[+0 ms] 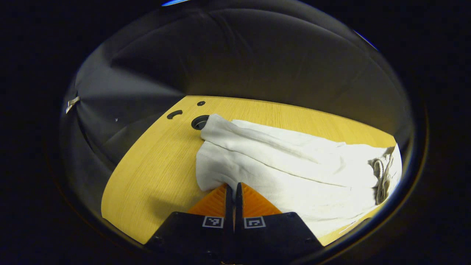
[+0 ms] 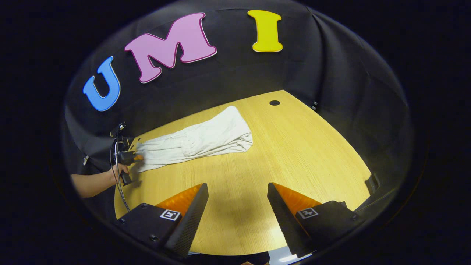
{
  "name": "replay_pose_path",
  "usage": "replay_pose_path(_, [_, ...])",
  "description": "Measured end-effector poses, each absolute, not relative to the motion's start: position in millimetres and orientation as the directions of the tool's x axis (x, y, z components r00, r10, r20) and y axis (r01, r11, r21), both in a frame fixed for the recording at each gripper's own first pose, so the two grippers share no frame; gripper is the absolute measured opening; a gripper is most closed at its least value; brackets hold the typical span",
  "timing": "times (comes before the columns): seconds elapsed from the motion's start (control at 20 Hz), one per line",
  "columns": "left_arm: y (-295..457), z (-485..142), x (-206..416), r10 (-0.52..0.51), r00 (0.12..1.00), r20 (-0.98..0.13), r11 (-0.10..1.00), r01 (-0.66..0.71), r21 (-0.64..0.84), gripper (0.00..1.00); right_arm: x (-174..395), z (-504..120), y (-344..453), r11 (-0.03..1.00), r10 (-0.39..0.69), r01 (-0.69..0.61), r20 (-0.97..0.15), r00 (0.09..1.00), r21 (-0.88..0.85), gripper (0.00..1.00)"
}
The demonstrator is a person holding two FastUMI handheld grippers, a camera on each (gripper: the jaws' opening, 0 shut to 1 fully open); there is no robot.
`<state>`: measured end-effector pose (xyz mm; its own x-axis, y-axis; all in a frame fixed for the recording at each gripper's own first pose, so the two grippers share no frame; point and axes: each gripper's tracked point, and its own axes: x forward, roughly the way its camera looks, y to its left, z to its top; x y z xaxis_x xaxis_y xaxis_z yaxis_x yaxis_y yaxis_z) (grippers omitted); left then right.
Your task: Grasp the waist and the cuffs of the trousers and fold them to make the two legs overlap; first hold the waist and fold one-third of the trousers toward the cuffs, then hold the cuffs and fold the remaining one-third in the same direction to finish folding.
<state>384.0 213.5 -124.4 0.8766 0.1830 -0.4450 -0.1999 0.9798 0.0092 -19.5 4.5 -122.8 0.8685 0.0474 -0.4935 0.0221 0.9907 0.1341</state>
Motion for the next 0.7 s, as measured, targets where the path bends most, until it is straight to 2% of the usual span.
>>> replay_pose_path(0.25, [204,-94,378,0.172,0.913,-0.37,0.976,-0.209,-0.062,0.05,-27,-113,-13,0.991,0.001,0.061,-0.465,0.885,0.119,0.99])
replay_pose_path(0.6, [160,5,354,0.099,0.98,-0.172,0.991,-0.112,-0.071,0.05,-38,-93,-66,0.981,-0.073,0.139,-0.403,0.912,0.138,0.99])
replay_pose_path(0.65, [151,18,351,0.09,0.984,-0.15,0.993,-0.101,-0.064,0.08,-36,-88,-75,0.983,-0.075,0.134,-0.389,0.918,0.127,0.99])
replay_pose_path(0.7, [139,32,348,0.082,0.989,-0.127,0.994,-0.09,-0.057,0.05,-33,-84,-85,0.986,-0.075,0.125,-0.377,0.923,0.11,0.99])
